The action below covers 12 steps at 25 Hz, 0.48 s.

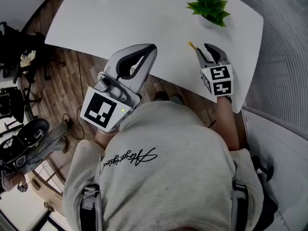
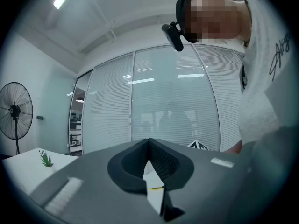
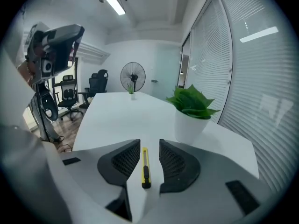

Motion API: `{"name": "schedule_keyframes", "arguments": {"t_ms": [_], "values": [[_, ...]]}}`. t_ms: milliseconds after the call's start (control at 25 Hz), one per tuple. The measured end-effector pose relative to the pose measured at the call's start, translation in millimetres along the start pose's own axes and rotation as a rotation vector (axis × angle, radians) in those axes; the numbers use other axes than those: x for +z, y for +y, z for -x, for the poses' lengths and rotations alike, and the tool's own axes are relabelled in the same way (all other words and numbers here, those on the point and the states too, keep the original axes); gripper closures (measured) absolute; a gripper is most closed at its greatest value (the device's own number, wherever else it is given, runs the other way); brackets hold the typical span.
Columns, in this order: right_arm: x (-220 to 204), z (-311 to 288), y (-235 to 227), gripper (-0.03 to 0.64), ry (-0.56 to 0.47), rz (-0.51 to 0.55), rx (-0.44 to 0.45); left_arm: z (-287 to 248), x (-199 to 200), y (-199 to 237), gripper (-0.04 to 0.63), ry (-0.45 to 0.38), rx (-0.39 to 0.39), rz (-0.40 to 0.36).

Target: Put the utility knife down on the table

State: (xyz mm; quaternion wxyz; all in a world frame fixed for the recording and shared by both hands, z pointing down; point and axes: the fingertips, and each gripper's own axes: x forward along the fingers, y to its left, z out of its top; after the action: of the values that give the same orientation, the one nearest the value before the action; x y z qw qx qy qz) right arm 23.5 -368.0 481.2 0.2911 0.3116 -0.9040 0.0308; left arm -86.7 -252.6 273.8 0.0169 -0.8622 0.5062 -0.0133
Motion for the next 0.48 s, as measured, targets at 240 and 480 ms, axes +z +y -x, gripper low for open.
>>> {"name": "schedule_keyframes", "arguments": {"t_ms": [240,480], "values": [[46.4,39.0,-2.2,0.488,-0.165,-0.044,-0.019,-4.4,4.9,-5.1,0.597,-0.013,-0.026,-0.004],[85.1,78.8,-1.2,0.488,-0.305,-0.042,-0.033,-8.6,9.4,-9.4,0.597,-0.028,-0.040,-0.011]]}}
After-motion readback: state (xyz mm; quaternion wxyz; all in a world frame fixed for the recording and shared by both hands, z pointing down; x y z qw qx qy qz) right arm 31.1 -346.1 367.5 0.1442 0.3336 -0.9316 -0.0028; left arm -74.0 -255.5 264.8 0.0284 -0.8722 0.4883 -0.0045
